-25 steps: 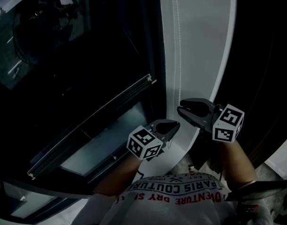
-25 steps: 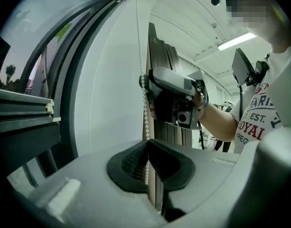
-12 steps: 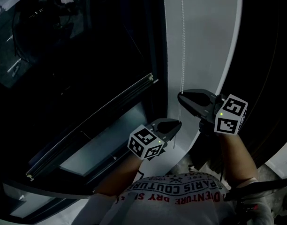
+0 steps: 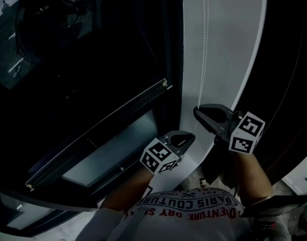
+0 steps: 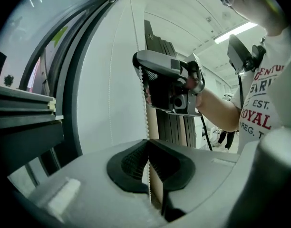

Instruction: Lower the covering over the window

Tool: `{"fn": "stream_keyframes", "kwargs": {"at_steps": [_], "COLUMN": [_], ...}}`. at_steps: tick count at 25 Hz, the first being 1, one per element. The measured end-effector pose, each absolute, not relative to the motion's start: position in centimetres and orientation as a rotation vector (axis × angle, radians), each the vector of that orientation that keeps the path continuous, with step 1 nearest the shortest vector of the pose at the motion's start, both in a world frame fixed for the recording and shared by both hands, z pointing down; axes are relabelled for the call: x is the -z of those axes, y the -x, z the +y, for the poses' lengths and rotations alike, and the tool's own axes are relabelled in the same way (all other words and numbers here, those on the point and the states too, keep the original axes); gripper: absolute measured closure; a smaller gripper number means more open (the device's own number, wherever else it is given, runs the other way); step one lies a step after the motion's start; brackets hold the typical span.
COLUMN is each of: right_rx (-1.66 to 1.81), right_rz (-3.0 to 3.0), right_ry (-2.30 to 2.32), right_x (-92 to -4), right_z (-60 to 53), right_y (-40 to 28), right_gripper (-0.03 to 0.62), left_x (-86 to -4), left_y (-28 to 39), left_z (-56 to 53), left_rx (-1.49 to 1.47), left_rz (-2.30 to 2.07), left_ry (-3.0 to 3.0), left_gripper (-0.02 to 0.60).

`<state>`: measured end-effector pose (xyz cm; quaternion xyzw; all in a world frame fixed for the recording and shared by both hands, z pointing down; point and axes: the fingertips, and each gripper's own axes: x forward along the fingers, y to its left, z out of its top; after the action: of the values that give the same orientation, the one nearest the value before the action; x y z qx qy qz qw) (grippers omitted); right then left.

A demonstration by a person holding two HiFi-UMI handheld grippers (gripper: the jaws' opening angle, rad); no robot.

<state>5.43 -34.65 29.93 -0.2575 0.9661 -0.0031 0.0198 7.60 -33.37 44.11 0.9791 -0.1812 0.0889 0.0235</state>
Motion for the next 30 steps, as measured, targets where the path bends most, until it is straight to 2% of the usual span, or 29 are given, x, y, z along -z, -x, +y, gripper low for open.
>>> {"fn": "stream_keyframes", "kwargs": {"at_steps": [4, 17, 27, 28, 30], "right_rx": [0.128, 0.196, 0.335, 0.336, 0.314], "right_rz": [2.989, 3.036, 3.087, 3.089, 3.107], "right_ry": [0.814, 0.916, 0.819, 0.809, 0.814], "right_x": [-32.7, -41.2, -46.4, -46.5, -46.4], "right_z": [-34.5, -32.0, -30.0, -29.9, -29.8], "right_y": [-5.6, -5.6, -5.1, -5.1, -5.2], "right_gripper": [0.586, 0.587, 0.586, 0.586, 0.586], "left_x": [-47.0, -55.0, -59.7, -59.7, -59.2], "left_y": [-7.4, -6.9, -7.4, -7.4, -7.3], "left_z": [-32.8, -30.2, -27.9, -27.7, -27.6], "left_rx": [-0.329, -0.380, -0.521, -0.512, -0.490], "left_rz": [-0.568, -0.588, -0.517, -0.497, -0.470], "left_ry": [-3.012, -2.915, -2.929, -2.925, -2.930], "left_gripper": [0.572, 0.572, 0.569, 0.567, 0.522]}}
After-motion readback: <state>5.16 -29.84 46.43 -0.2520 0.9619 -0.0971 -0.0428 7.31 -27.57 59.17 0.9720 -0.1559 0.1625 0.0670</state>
